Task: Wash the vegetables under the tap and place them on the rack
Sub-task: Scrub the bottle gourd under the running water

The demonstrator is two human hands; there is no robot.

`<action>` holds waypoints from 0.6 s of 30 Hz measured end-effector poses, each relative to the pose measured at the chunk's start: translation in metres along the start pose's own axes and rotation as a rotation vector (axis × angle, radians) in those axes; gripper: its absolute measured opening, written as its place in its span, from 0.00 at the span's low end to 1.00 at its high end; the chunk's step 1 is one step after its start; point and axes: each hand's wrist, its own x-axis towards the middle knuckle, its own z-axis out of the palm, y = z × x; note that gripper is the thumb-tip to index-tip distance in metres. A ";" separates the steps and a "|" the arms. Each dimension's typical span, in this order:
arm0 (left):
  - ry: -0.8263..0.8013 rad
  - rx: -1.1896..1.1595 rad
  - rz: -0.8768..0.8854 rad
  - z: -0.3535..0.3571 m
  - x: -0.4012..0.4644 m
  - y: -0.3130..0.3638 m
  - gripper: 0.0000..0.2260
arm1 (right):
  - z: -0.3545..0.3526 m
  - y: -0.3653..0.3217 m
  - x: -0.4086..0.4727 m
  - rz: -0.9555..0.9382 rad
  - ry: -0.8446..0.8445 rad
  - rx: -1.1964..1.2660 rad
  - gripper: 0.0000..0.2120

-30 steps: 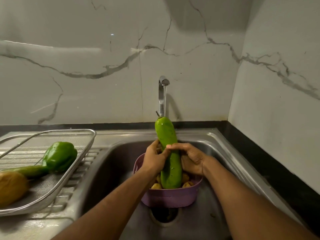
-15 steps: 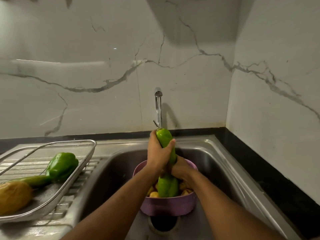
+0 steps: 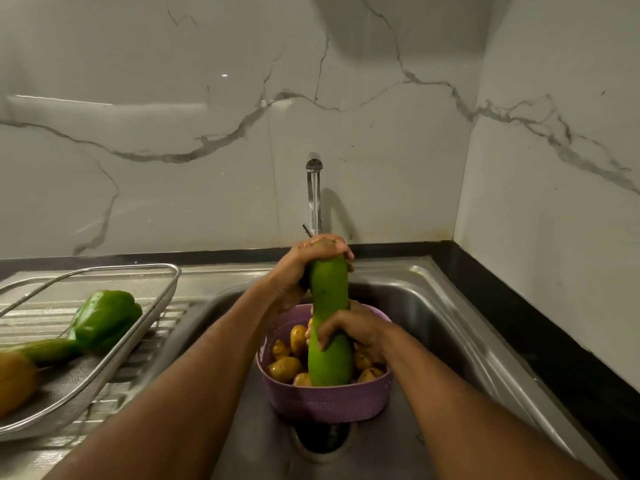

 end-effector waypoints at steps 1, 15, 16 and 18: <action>-0.061 -0.090 -0.001 -0.001 -0.002 0.001 0.05 | 0.001 0.000 0.000 -0.003 -0.019 0.000 0.27; 0.726 0.439 0.093 0.026 0.002 -0.014 0.15 | 0.022 0.000 -0.007 -0.005 0.429 -0.123 0.11; 0.775 0.529 0.155 0.026 0.000 -0.019 0.15 | 0.023 -0.001 -0.006 -0.017 0.434 -0.169 0.08; 0.795 0.661 0.283 0.026 -0.003 -0.026 0.13 | 0.025 -0.004 -0.007 -0.041 0.417 -0.222 0.04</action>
